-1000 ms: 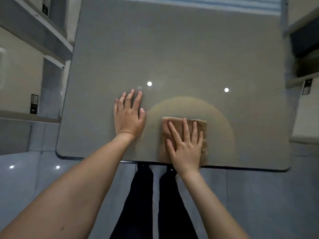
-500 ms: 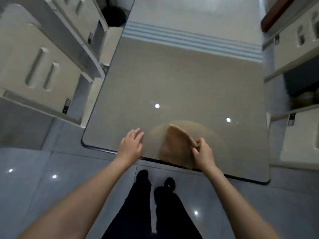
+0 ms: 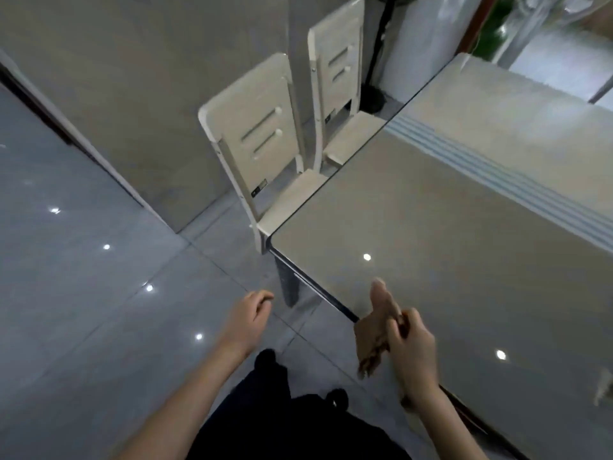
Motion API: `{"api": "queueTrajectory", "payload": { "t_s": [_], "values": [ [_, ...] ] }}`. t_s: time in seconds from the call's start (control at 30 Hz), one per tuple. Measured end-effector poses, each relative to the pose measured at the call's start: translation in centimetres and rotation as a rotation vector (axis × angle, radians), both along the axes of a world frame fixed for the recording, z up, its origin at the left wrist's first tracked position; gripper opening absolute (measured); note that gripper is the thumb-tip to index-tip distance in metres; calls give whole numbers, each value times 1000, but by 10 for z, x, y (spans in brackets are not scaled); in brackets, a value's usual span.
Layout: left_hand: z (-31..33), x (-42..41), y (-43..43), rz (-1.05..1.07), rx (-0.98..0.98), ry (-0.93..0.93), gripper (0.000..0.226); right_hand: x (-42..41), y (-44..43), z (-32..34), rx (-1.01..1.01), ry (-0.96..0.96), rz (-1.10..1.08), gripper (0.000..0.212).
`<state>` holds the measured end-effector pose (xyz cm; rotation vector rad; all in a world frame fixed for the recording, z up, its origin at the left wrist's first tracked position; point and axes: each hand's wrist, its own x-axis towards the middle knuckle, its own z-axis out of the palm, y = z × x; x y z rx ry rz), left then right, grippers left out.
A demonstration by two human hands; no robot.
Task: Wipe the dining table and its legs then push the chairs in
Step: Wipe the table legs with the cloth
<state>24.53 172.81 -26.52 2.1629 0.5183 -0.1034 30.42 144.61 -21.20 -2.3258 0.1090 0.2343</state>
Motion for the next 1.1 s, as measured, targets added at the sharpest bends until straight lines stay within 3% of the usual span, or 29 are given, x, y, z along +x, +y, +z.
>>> {"api": "queueTrajectory", "payload": {
  "t_s": [0.2, 0.37, 0.67, 0.9, 1.03, 1.1],
  "values": [
    [-13, -49, 81, 31, -18, 108, 36, -29, 53, -6, 64, 37, -12, 15],
    [-38, -71, 184, -30, 36, 248, 20, -74, 122, -20, -39, 97, -55, 18],
    [-42, -73, 344, -194, 109, 344, 21, -135, 241, -37, -161, 91, -194, 18],
    [-60, -65, 348, -298, 71, 321, 20, -148, 274, -69, -148, 54, -203, 17],
    [-108, -51, 319, -383, 27, 342, 17, -136, 271, -118, -219, -36, -149, 6],
    [-135, -33, 299, -423, -16, 347, 20, -126, 267, -149, -330, -85, -105, 13]
  ]
}}
